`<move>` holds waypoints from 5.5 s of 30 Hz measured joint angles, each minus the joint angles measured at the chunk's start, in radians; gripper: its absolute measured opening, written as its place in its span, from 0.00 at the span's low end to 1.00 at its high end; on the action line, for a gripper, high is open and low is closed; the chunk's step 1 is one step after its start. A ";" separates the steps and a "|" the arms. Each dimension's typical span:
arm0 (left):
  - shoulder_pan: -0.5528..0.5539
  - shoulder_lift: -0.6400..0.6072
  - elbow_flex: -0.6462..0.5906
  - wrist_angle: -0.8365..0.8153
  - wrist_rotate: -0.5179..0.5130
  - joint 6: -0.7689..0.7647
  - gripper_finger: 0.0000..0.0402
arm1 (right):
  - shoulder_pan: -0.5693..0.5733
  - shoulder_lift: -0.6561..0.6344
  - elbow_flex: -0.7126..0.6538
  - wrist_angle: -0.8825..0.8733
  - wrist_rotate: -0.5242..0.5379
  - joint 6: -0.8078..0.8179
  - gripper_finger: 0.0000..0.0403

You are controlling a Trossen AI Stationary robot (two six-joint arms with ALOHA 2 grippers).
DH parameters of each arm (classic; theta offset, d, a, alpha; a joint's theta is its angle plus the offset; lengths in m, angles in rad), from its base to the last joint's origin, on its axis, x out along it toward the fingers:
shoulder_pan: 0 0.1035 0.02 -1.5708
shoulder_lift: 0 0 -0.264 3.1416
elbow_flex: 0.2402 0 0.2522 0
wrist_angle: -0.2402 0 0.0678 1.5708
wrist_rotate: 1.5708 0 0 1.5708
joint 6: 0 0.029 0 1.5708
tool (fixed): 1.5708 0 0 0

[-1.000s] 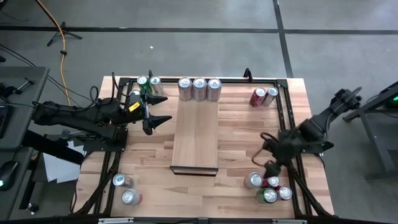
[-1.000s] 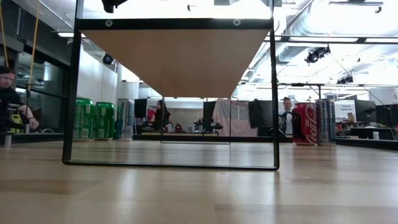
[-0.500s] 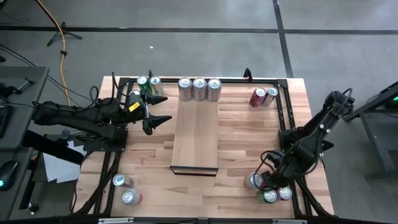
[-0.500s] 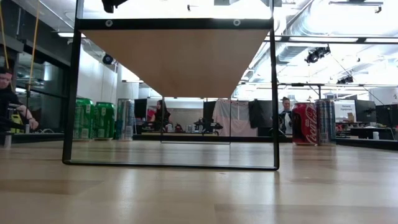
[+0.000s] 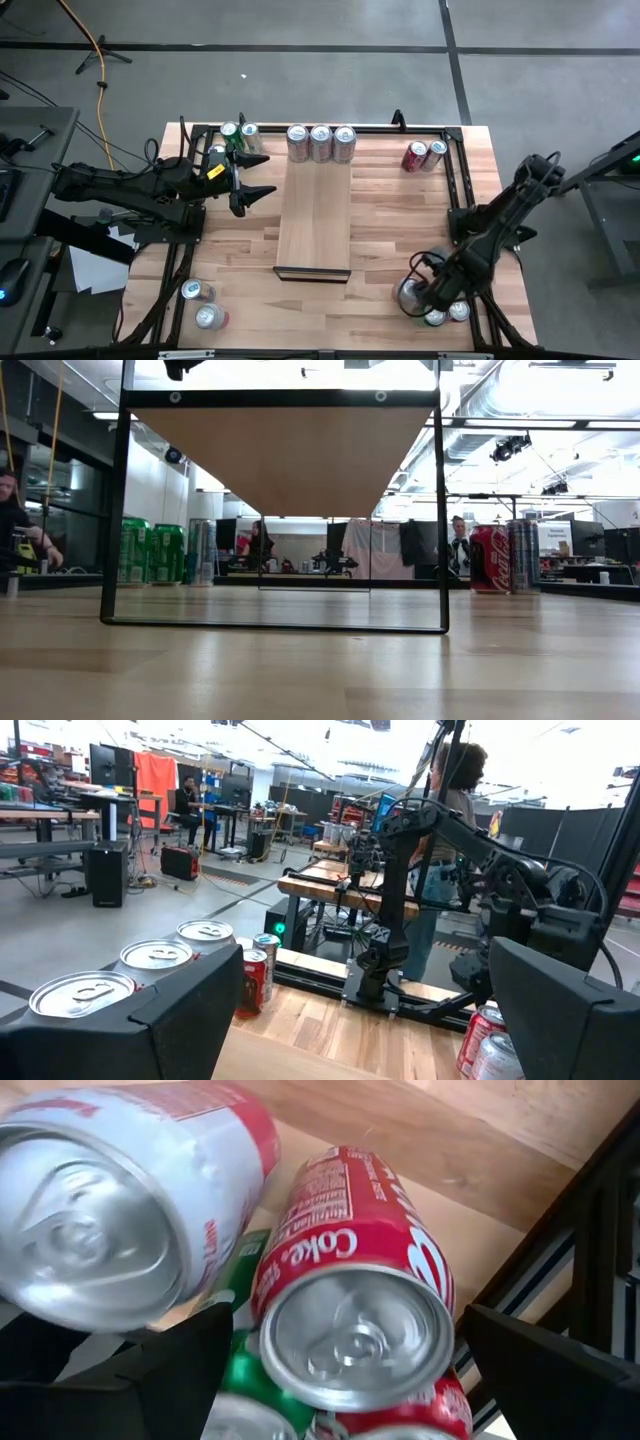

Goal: Place canned beverage on shelf
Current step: Put the bottom right red soda can on the shelf

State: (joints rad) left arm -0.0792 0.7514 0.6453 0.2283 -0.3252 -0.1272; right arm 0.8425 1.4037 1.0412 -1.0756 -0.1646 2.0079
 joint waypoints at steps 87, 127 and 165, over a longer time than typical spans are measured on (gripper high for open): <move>-0.121 0.297 0.157 -0.246 -0.167 0.120 0.82 | -0.783 0.586 1.260 -0.409 0.263 -1.674 0.72; -0.083 0.690 0.326 -0.321 -0.125 0.138 0.00 | -0.783 0.626 1.261 -0.383 0.215 -1.677 0.96; -0.306 0.012 0.086 -0.683 -0.474 -0.309 0.00 | -0.671 0.172 0.892 -0.347 0.569 -1.496 0.97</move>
State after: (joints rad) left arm -0.3850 0.7638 0.7311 -0.4550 -0.7988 -0.4366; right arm 0.1712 1.5757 1.9337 -1.4223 0.4044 0.5117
